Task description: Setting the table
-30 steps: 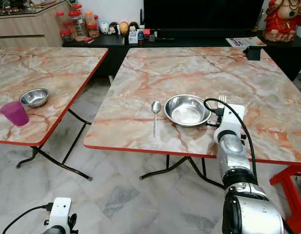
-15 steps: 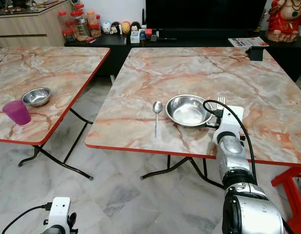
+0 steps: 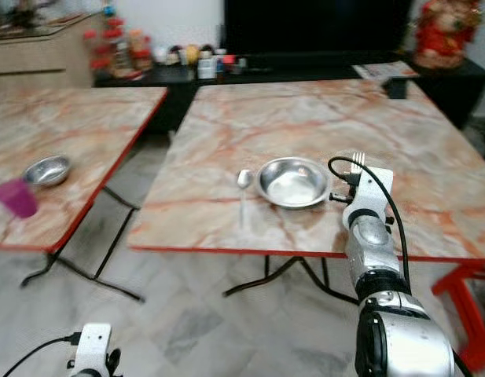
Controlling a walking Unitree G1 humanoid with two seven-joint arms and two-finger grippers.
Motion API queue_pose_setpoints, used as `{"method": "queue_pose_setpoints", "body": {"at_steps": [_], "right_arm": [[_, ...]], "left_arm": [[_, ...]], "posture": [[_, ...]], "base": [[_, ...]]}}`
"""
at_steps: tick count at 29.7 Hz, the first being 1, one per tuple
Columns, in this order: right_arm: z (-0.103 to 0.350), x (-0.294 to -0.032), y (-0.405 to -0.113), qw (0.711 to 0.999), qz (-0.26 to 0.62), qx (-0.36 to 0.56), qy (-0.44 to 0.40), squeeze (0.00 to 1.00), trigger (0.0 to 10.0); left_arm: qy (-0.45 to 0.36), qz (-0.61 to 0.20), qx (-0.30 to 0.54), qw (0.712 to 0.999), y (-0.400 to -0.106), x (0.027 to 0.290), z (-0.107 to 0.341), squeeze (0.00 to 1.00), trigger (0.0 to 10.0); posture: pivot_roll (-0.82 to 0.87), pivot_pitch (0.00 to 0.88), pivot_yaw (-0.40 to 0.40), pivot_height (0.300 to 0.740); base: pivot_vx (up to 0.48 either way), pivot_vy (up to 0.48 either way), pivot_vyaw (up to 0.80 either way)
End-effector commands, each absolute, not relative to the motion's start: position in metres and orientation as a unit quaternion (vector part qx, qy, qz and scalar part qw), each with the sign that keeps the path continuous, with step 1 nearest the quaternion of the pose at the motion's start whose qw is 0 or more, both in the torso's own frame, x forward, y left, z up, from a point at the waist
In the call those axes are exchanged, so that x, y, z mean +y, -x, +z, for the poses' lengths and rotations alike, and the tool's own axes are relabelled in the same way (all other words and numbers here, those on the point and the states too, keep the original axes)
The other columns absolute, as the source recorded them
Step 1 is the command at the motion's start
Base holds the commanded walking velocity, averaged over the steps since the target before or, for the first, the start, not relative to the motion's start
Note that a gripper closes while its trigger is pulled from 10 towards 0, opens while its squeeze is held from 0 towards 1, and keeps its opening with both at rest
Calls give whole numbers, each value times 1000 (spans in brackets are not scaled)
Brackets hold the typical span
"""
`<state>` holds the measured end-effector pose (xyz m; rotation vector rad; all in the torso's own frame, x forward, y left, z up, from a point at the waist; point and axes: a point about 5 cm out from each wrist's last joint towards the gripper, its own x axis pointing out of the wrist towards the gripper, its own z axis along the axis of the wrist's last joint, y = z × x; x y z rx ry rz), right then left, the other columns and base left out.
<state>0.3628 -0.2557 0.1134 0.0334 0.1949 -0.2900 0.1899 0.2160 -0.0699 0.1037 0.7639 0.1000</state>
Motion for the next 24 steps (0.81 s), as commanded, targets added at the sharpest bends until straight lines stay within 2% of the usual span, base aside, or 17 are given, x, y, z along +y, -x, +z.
{"method": "queue_pose_setpoints", "body": {"at_steps": [1, 19, 24], "right_arm": [[117, -259, -363, 984, -151, 87, -22, 0, 10000], [118, -258, -364, 985, -153, 77, -19, 0, 10000], [116, -253, -364, 986, -144, 79, -15, 0, 10000]], "left_arm": [[-50, 48, 368, 927, -193, 215, -68, 0, 10000], [-48, 50, 368, 927, -192, 215, -69, 0, 10000], [-40, 52, 364, 929, -193, 215, -68, 0, 10000]], "posture": [[-77, 0, 56, 740], [-73, 0, 52, 740], [-71, 0, 52, 740]], "base": [[375, 0, 0], [375, 0, 0], [0, 0, 0]]}}
